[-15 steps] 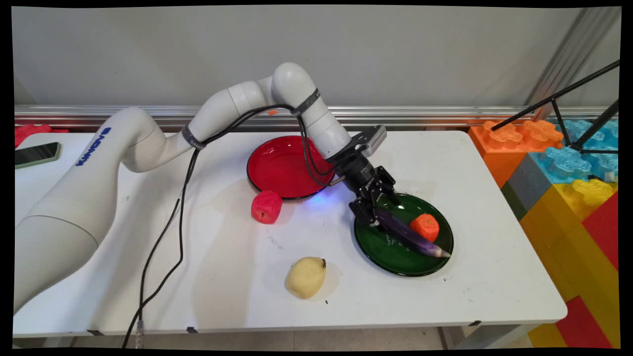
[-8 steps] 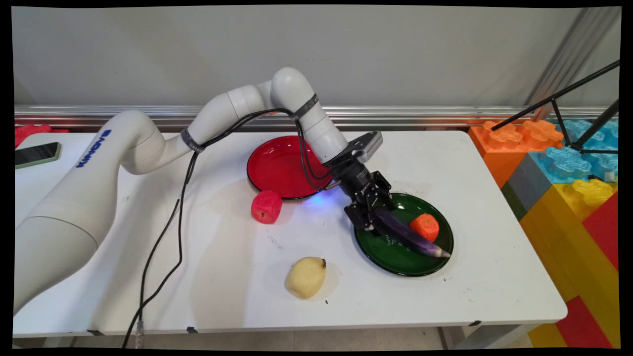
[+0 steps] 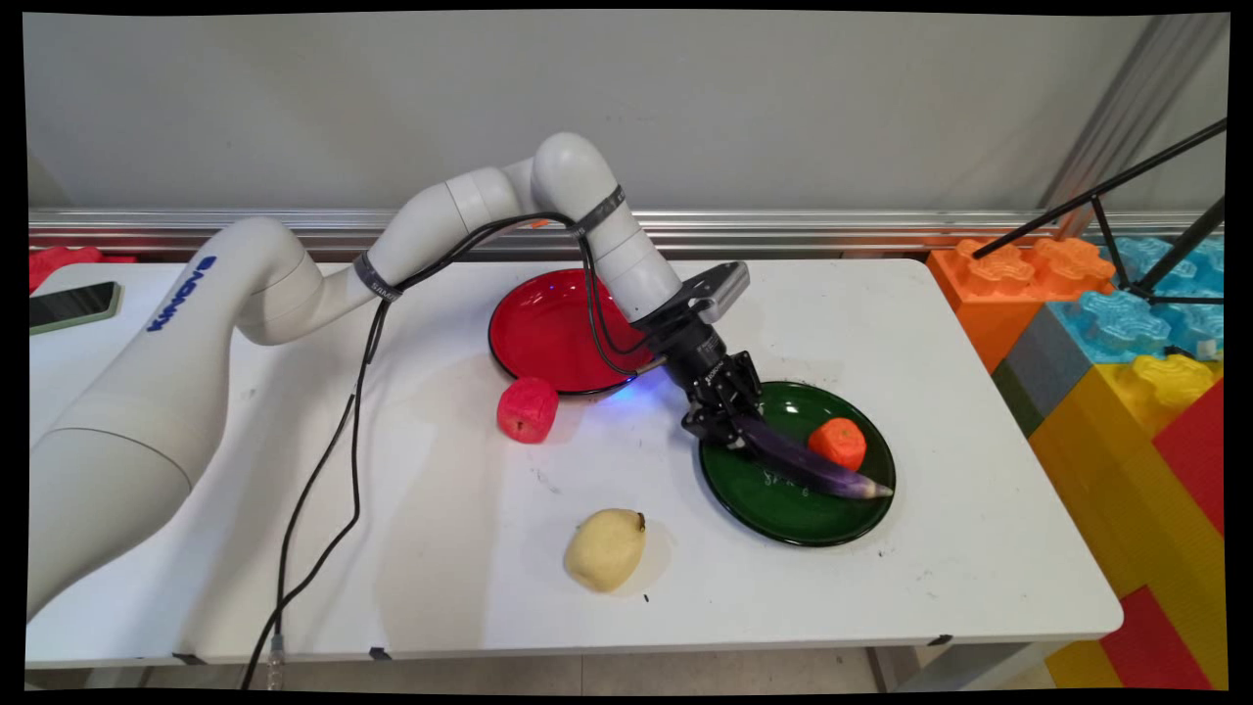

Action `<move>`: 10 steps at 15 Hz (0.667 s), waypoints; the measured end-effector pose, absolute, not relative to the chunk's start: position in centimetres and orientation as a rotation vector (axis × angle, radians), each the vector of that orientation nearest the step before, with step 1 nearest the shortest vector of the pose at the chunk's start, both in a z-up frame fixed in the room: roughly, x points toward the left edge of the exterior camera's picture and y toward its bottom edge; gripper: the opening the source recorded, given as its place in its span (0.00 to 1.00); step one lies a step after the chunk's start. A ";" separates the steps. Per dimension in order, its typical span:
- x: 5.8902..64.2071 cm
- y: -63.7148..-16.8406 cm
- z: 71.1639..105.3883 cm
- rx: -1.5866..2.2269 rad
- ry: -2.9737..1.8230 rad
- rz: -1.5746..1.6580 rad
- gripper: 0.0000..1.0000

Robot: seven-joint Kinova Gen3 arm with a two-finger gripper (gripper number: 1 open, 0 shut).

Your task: Place the picked object on the table

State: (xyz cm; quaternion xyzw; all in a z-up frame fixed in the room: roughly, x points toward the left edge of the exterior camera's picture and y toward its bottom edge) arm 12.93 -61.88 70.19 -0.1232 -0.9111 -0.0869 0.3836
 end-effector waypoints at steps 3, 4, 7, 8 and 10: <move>13.0 -61.9 71.0 -0.308 -2.323 -0.219 0.00; 13.0 -61.9 71.3 -0.307 -2.321 -0.218 0.00; 12.9 -61.8 72.6 -0.304 -2.313 -0.214 0.00; 12.9 -61.7 73.4 -0.302 -2.307 -0.212 0.00; 12.9 -61.5 74.8 -0.293 -2.295 -0.212 0.00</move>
